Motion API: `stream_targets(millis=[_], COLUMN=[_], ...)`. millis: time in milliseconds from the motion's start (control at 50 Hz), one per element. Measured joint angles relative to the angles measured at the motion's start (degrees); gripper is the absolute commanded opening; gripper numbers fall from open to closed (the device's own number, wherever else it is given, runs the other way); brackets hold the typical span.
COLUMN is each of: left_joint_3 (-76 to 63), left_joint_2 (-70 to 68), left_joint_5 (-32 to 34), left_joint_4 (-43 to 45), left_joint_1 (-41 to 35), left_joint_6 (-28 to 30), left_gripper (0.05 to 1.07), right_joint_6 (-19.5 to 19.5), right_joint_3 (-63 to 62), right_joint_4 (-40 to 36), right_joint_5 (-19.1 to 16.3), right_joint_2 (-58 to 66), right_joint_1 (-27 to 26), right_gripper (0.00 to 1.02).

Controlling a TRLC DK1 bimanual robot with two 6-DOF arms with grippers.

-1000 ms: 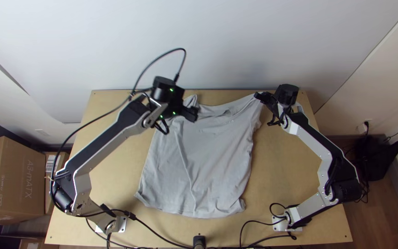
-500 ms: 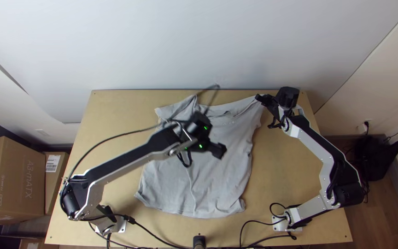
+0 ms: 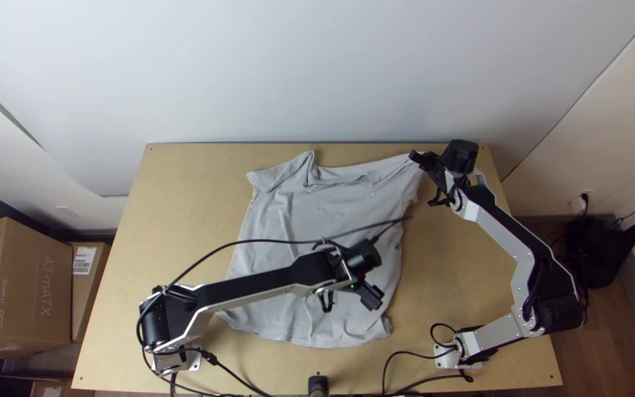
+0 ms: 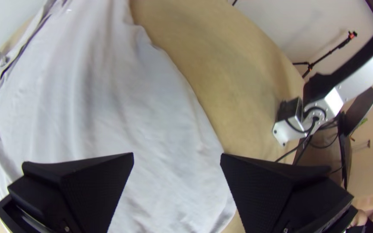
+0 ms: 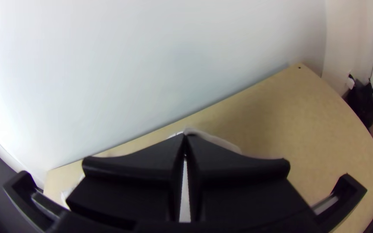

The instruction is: Fold the t-shirt

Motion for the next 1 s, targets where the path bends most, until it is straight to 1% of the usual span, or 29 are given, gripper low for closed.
stream_targets(millis=[60,300,620,640,680,720,740,800,820,880,1000], left_joint_3=[0.0,0.39,1.09,1.09,1.09,1.09,1.09,1.09,1.09,1.09,1.07], left_joint_2=[0.83,2.1,7.15,7.43,8.07,8.5,8.7,9.16,9.22,9.22,8.68], left_joint_5=[-0.02,0.07,-0.26,-0.24,-0.31,-1.14,-1.99,-4.57,-5.18,-6.54,-6.88], left_joint_4=[0.04,0.26,0.26,0.26,0.28,0.31,0.33,1.27,1.86,3.1,2.84], left_joint_1=[-1.62,-6.47,-6.64,-6.67,-6.67,-6.67,-6.67,-6.67,-6.67,-6.64,-5.55], left_joint_6=[0.66,2.19,2.21,2.21,2.21,2.34,2.36,2.4,2.45,2.4,2.43], left_gripper=[0.95,0.95,0.95,0.93,0.82,0.63,0.49,0.15,0.07,0.08,0.08], right_joint_6=[0.15,0.17,1.22,1.22,1.22,1.22,1.22,1.22,1.22,1.22,1.22], right_joint_3=[0.0,-0.04,-0.68,-0.83,-1.16,-1.46,-1.57,-1.77,-1.77,-1.77,-2.34], right_joint_4=[-0.46,-0.66,-1.11,-1.27,-1.38,-1.46,-1.57,-1.62,-1.77,-1.97,-2.25], right_joint_5=[0.42,1.05,1.46,1.49,1.46,1.46,1.46,1.46,1.46,1.46,1.46], right_joint_2=[0.0,0.0,-2.12,-2.4,-3.02,-3.65,-3.87,-4.5,-4.55,-4.87,-6.03], right_joint_1=[0.0,0.46,1.14,1.14,1.14,1.14,1.14,1.14,1.14,1.14,1.07], right_gripper=[0.02,0.02,0.02,0.02,0.02,0.02,0.02,0.02,0.02,0.02,0.02])
